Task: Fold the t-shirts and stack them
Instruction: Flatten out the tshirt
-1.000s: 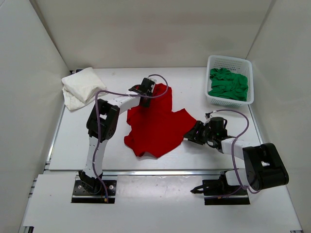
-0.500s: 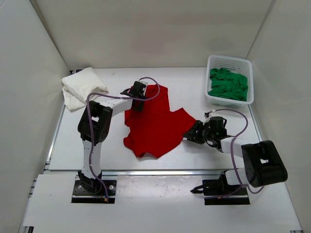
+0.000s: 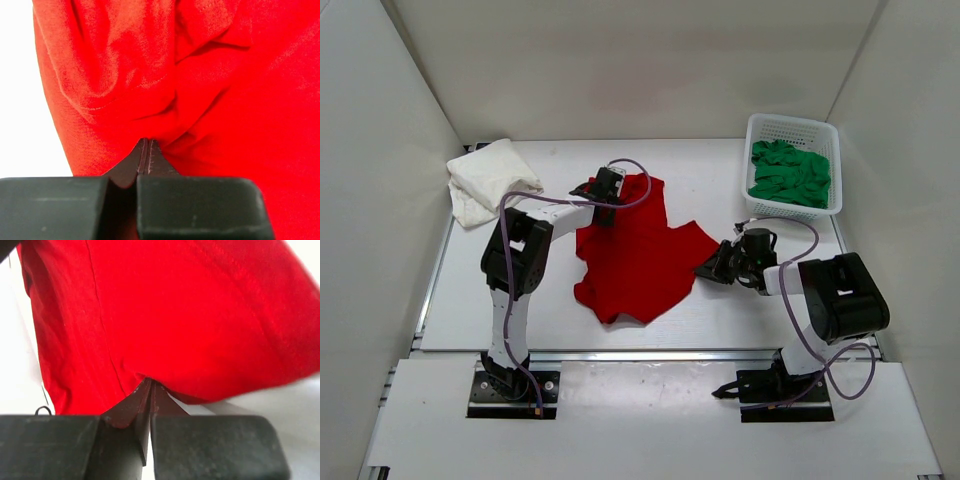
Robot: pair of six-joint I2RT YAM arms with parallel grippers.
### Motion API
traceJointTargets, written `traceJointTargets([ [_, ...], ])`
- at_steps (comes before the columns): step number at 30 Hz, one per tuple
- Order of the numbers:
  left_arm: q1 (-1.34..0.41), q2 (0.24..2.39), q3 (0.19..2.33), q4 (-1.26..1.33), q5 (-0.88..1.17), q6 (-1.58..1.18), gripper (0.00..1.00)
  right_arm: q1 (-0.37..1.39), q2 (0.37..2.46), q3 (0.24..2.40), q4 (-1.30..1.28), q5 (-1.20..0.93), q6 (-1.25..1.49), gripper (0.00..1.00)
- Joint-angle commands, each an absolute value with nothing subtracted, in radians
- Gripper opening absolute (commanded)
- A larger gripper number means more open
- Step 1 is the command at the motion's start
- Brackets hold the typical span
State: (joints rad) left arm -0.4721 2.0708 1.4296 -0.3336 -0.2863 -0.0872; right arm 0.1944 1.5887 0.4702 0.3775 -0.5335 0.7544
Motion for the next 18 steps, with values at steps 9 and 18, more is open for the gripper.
traceJointTargets([
  [9,-0.330,1.830,1.378,-0.318,-0.093,-0.224,0.00,0.127,1.597,0.529,0.373,-0.457,0.756,0.00],
  [18,-0.092,1.663,1.143,-0.166,0.198,-0.452,0.00,0.081,1.586,0.632,0.315,-0.427,0.733,0.00],
])
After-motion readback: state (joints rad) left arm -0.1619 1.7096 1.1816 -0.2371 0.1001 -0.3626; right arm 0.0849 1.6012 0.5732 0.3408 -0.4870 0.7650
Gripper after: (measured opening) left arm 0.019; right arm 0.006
